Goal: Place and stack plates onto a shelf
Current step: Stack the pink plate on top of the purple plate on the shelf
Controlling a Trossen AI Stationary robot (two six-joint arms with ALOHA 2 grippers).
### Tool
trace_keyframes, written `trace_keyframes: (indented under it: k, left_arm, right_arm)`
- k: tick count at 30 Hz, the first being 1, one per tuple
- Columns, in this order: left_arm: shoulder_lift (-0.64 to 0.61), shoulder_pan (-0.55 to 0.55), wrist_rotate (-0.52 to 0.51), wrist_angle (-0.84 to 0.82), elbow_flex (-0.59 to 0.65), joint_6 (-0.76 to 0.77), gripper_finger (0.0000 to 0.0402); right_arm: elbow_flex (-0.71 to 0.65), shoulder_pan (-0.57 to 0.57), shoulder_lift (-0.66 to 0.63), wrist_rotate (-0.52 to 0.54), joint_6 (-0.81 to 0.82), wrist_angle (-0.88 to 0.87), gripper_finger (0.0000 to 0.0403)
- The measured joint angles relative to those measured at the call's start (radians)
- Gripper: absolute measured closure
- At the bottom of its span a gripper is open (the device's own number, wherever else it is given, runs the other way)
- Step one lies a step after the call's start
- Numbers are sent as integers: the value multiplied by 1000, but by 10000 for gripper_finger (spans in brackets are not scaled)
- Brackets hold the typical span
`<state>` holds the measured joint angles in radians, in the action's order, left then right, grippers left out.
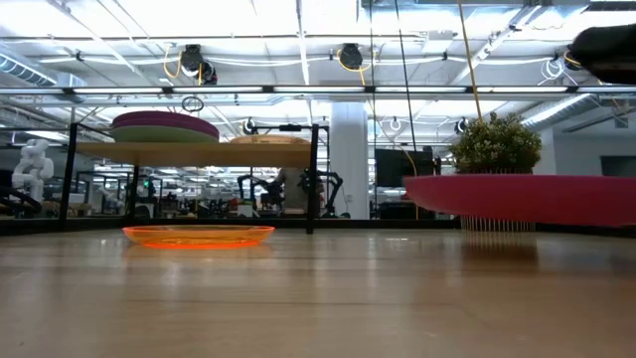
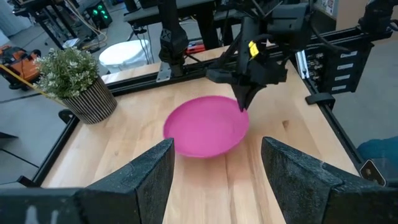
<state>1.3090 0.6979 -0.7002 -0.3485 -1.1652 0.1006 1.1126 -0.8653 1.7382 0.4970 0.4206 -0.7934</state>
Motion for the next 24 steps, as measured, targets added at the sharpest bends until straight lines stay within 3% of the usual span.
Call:
trace_keyframes:
  k: [10,17,22,24]
  left_arm:
    - [0,0,0,-1,0,-3,156]
    - [0,0,-1,0,0,-68,156]
    - [0,0,-1,0,0,-137,156]
    - [0,0,0,0,0,-174,156]
  right_arm:
    - [1,84,-3,140,-280,119,402]
    - [1,141,-94,207,-471,182,402]
    - [1,193,-210,199,-604,249,402]
    - [1,223,-256,135,-669,284,402]
